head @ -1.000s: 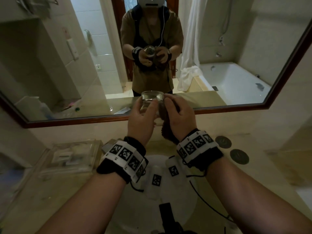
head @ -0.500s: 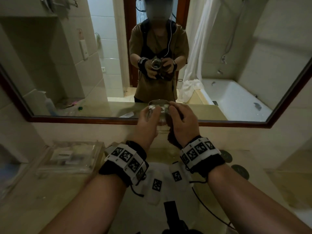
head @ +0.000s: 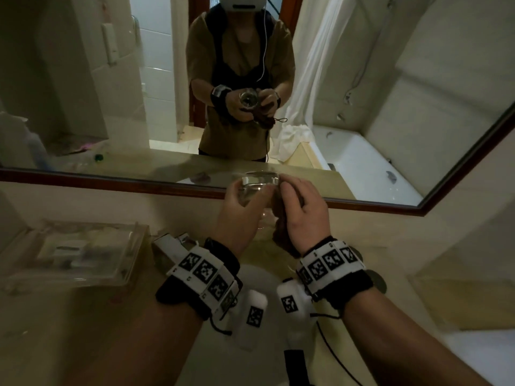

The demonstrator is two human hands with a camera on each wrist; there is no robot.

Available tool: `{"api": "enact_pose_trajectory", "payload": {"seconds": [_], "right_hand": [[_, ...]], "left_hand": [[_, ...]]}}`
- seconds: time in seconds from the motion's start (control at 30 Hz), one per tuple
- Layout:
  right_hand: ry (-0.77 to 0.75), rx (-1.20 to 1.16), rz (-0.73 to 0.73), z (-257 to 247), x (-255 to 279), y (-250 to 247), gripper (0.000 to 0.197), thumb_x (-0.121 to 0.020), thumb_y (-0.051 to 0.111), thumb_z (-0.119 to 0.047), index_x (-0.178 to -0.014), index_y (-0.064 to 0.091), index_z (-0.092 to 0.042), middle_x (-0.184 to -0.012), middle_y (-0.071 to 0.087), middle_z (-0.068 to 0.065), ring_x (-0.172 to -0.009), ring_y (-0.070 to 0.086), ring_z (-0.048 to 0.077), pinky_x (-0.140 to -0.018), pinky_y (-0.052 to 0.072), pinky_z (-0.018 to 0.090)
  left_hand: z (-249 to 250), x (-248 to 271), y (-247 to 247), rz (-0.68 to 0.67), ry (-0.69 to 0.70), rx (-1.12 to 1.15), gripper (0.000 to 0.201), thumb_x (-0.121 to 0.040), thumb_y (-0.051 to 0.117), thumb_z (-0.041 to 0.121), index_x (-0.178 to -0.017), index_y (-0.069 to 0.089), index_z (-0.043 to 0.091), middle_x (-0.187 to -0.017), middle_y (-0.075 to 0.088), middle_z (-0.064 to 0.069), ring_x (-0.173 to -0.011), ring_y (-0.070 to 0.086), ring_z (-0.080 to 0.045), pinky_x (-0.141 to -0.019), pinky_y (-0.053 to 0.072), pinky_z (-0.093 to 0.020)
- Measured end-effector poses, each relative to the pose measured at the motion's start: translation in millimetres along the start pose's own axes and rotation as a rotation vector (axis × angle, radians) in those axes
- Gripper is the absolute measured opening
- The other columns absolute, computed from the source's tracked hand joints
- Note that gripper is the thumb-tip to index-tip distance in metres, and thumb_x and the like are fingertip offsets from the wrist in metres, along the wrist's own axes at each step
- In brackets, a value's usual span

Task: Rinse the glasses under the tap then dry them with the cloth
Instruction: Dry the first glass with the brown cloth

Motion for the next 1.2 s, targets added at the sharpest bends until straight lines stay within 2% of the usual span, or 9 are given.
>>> {"api": "enact_pose_trajectory", "payload": {"seconds": [0.07,0.13,0.27,0.37,0.53,0.63,0.77,1.0,1.2], "right_hand": [[0.126,-0.060,0.006,13,1,4,0.022,-0.097,0.050,-0.020,-0.111,0.066,-0.018,-0.106,0.065,-0.004,-0.102,0.058,0.009,-0.097,0.046,0.035],[0.130,-0.070,0.011,15,3,7,0.021,-0.096,0.050,-0.020,-0.110,0.067,-0.019,-0.105,0.066,-0.004,-0.101,0.059,0.008,-0.096,0.047,0.034],[-0.019,0.000,0.036,4,9,14,0.029,-0.091,0.050,-0.026,-0.109,0.068,-0.012,-0.104,0.062,-0.008,-0.099,0.057,0.002,-0.093,0.044,0.018],[-0.063,0.061,0.029,2,13,19,0.031,-0.091,0.050,-0.027,-0.111,0.068,-0.011,-0.105,0.060,-0.009,-0.099,0.052,-0.003,-0.091,0.039,0.008],[0.126,-0.003,0.012,24,11,26,0.031,-0.090,0.047,-0.031,-0.110,0.067,-0.017,-0.106,0.066,-0.004,-0.100,0.060,0.006,-0.092,0.048,0.028],[0.081,0.005,0.037,20,12,28,0.029,-0.090,0.049,-0.028,-0.108,0.068,-0.016,-0.100,0.063,-0.011,-0.096,0.058,0.001,-0.089,0.046,0.021],[-0.013,0.031,0.046,6,13,32,0.027,-0.090,0.051,-0.024,-0.107,0.068,-0.011,-0.101,0.062,-0.009,-0.097,0.056,0.001,-0.090,0.043,0.016],[0.171,-0.037,0.041,25,10,31,0.034,-0.091,0.047,-0.032,-0.110,0.068,-0.013,-0.104,0.069,-0.001,-0.097,0.062,0.010,-0.089,0.049,0.028],[0.165,0.020,0.061,30,11,31,0.021,-0.095,0.053,-0.021,-0.109,0.067,-0.015,-0.102,0.065,-0.006,-0.096,0.058,0.005,-0.089,0.045,0.021]], "left_hand": [[-4,-2,-1,-0.027,-0.010,0.026,0.025,-0.077,0.070,0.047,-0.099,0.060,0.040,-0.100,0.073,-0.003,-0.094,0.070,-0.029,-0.088,0.054,-0.056],[-6,-3,-3,-0.026,-0.014,0.024,0.016,-0.077,0.068,0.049,-0.092,0.064,0.046,-0.099,0.073,-0.002,-0.095,0.070,-0.028,-0.088,0.054,-0.055],[-8,-4,-12,0.024,0.004,0.012,0.017,-0.086,0.065,0.045,-0.102,0.063,0.037,-0.101,0.072,0.001,-0.094,0.070,-0.022,-0.088,0.055,-0.053],[-13,-2,-15,-0.013,-0.034,0.079,0.018,-0.093,0.060,0.035,-0.110,0.059,0.029,-0.106,0.071,0.000,-0.096,0.070,-0.023,-0.078,0.059,-0.040],[-17,0,-15,-0.085,-0.080,0.131,0.023,-0.095,0.056,0.032,-0.117,0.056,0.024,-0.109,0.070,-0.006,-0.094,0.071,-0.021,-0.068,0.058,-0.031],[-24,-5,-22,-0.012,-0.139,0.112,0.043,-0.090,0.061,0.040,-0.127,0.045,0.024,-0.113,0.067,-0.007,-0.092,0.071,-0.021,-0.068,0.058,-0.033],[-25,-10,-31,0.043,-0.141,0.086,0.038,-0.090,0.063,0.041,-0.120,0.045,0.026,-0.109,0.067,-0.004,-0.081,0.071,-0.014,-0.060,0.054,-0.027],[-18,-6,-24,-0.042,-0.108,0.111,0.029,-0.091,0.061,0.039,-0.113,0.050,0.025,-0.106,0.068,-0.007,-0.085,0.068,-0.018,-0.067,0.054,-0.034],[-17,-11,-23,-0.094,-0.077,-0.126,0.067,-0.076,0.049,0.068,-0.132,0.052,0.032,-0.125,0.063,0.003,-0.116,0.059,-0.018,-0.102,0.047,-0.048]]}}
Point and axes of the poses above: each hand's wrist, its own x-axis away from the middle knuckle, its own y-axis out of the palm, z = x × y, the point moved 6 cm from there along -x, towards the middle knuckle
